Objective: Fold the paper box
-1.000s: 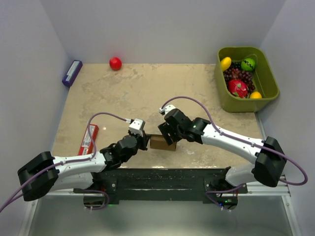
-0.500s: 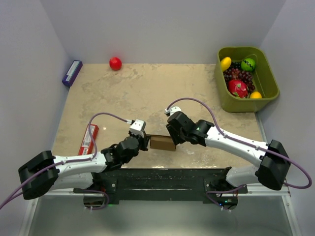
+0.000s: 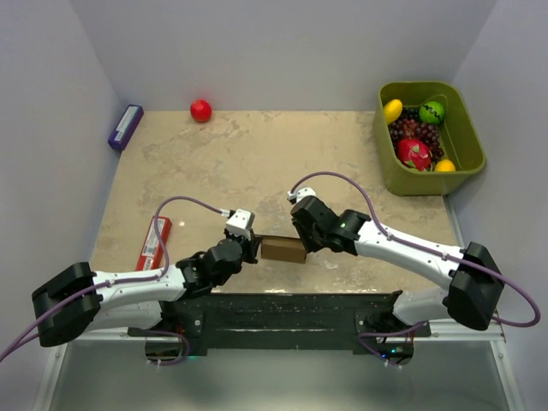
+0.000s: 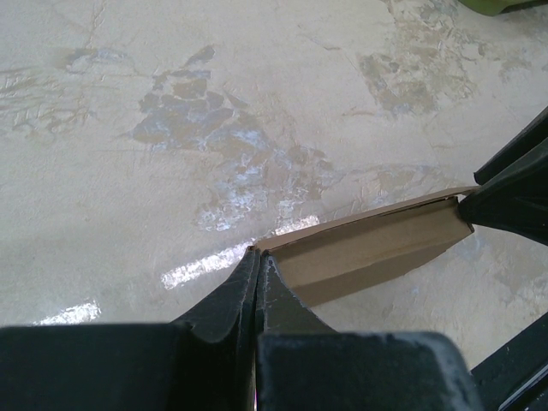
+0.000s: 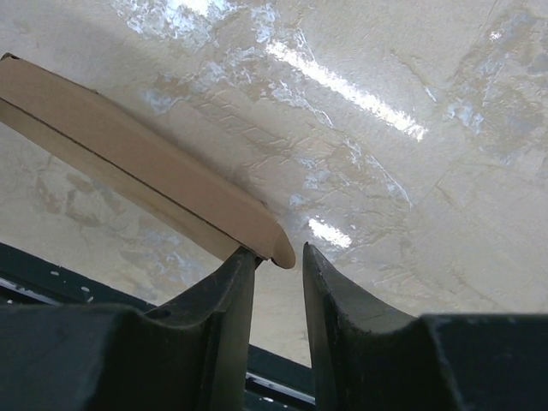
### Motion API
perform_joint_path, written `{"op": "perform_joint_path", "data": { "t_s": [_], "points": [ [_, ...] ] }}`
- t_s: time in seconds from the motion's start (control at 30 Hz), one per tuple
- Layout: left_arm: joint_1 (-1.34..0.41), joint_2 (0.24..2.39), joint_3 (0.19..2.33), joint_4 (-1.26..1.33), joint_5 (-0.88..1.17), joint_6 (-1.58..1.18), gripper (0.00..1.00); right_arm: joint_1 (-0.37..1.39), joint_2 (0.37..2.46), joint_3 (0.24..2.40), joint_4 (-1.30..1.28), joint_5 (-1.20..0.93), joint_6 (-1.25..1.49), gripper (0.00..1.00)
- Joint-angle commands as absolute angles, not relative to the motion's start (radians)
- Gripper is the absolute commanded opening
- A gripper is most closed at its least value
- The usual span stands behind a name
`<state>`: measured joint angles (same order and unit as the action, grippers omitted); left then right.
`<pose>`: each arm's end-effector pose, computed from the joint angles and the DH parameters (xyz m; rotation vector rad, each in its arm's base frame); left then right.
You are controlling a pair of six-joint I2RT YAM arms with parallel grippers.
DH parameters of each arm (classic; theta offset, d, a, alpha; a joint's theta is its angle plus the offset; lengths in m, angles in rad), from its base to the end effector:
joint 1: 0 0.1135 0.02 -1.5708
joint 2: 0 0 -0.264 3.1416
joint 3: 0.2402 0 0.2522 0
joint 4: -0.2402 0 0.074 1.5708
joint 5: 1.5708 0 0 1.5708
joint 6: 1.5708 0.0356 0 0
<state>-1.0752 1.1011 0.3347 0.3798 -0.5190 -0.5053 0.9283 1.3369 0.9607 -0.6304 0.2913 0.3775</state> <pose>0.1181 -0.1814 0.1827 0.2101 1.9327 -0.5571 0.1679 0.2072 0.2448 -0.5817 2.4524 0.1500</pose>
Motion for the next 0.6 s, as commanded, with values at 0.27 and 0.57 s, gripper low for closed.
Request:
{"op": "perform_joint_path", "data": {
  "t_s": [0.27, 0.57],
  "points": [
    [-1.1, 1.115, 0.337, 0.259, -0.552, -0.491, 0.0, 0.923, 1.355, 1.009, -0.644, 0.308, 0.41, 0.11],
    [-1.131, 1.144, 0.364, 0.222, -0.614, -0.482, 0.0, 0.925, 1.376, 1.035, -0.695, 0.281, 0.442, 0.1]
  ]
}}
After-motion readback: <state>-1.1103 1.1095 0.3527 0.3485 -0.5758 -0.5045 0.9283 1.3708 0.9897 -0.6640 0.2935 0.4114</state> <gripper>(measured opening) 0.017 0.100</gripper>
